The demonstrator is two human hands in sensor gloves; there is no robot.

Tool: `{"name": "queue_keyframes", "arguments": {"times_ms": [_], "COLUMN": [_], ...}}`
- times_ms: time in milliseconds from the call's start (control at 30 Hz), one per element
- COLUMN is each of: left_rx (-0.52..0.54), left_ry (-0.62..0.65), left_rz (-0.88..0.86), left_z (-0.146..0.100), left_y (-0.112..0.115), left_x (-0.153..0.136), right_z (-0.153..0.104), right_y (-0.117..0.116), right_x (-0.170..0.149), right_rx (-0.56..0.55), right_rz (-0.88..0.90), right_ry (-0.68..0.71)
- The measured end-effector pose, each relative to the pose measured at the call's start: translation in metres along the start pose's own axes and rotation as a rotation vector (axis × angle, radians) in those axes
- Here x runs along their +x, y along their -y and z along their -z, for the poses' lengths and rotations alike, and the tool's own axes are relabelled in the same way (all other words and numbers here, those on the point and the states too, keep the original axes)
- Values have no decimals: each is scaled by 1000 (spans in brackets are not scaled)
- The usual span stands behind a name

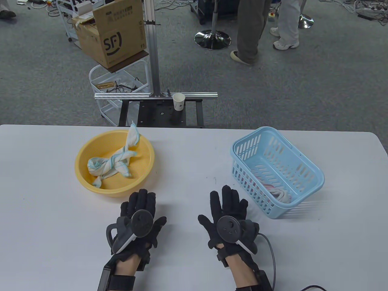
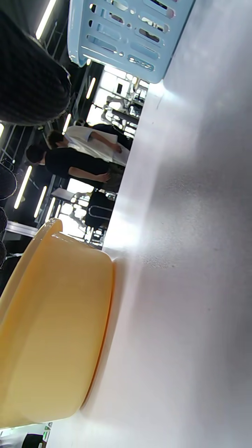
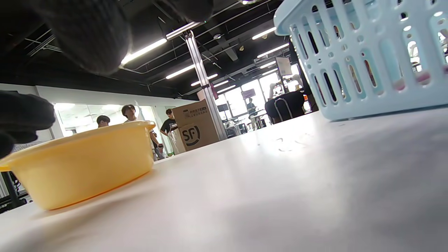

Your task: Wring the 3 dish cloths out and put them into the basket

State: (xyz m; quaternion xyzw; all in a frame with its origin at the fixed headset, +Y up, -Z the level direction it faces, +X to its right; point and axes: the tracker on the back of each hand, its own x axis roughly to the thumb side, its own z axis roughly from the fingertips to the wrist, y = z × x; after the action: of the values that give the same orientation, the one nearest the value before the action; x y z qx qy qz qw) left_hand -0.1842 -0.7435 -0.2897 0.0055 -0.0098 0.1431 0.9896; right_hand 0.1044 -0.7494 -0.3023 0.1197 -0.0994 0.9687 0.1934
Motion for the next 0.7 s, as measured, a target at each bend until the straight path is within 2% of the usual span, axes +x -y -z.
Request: {"name": "queue_keyframes", "arguments": {"times_ms": [300,533,700], "left_rx": [67,5,-56], "left_ry": [-51,-114,-167], "left_rz": [-12,-37,-110], "left_z": [6,37,71], "left_y": [-34,-68,-95], "left_x": [8,-2,-13], "right_z": [-3,-3,-3], "right_y": [-2,-3,-1], "right_x": [0,0,-2], "right_rx": [15,23,14], "right_rz": [21,29,28], "right_ry": [-6,-6,-10]}}
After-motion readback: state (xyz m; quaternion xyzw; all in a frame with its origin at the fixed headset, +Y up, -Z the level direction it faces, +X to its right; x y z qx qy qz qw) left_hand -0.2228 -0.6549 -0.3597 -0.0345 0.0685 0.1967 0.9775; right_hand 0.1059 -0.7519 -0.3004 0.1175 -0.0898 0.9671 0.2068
